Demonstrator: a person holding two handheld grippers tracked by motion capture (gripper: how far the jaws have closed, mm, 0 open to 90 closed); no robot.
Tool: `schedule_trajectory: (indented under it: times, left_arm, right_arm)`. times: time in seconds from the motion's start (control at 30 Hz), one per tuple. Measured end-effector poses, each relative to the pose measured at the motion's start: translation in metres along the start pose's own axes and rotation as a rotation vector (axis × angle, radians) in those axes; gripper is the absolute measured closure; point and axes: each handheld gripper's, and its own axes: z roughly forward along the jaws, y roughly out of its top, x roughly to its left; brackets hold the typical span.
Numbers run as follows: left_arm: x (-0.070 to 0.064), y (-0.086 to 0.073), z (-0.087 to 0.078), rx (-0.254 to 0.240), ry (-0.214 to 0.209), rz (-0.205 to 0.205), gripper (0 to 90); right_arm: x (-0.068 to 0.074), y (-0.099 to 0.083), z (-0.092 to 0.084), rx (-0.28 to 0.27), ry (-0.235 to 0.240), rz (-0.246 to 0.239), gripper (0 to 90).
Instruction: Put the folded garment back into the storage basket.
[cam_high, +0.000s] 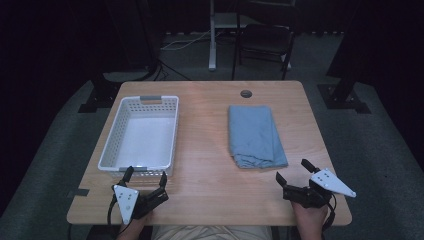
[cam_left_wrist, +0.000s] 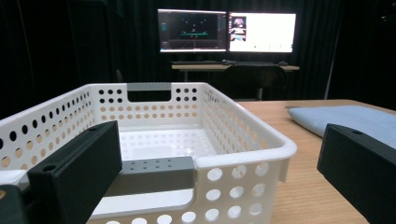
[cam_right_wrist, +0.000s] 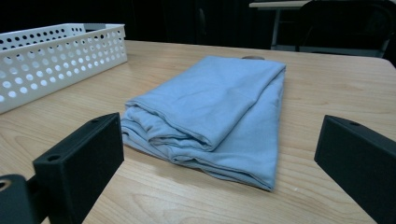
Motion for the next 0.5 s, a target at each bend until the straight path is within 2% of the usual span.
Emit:
schedule_trajectory:
  times: [0.13, 0.27, 0.37, 0.5]
  left_arm:
    - [0.000, 0.000, 0.000, -0.006, 0.000, 0.000, 1.1]
    - [0.000, 0.000, 0.000, 0.002, 0.000, 0.002, 1.1]
    - [0.000, 0.000, 0.000, 0.001, 0.000, 0.002, 1.1]
    - [0.000, 0.000, 0.000, 0.000, 0.002, 0.002, 1.1]
  right_arm:
    - [0.001, 0.003, 0.000, 0.028, 0.003, -0.004, 1.1]
    - [0.002, 0.006, -0.004, 0.032, 0.003, -0.015, 1.1]
    - [-0.004, 0.010, -0.007, 0.027, 0.030, 0.018, 1.1]
    - [-0.007, 0.019, -0.007, 0.027, 0.035, 0.013, 1.1]
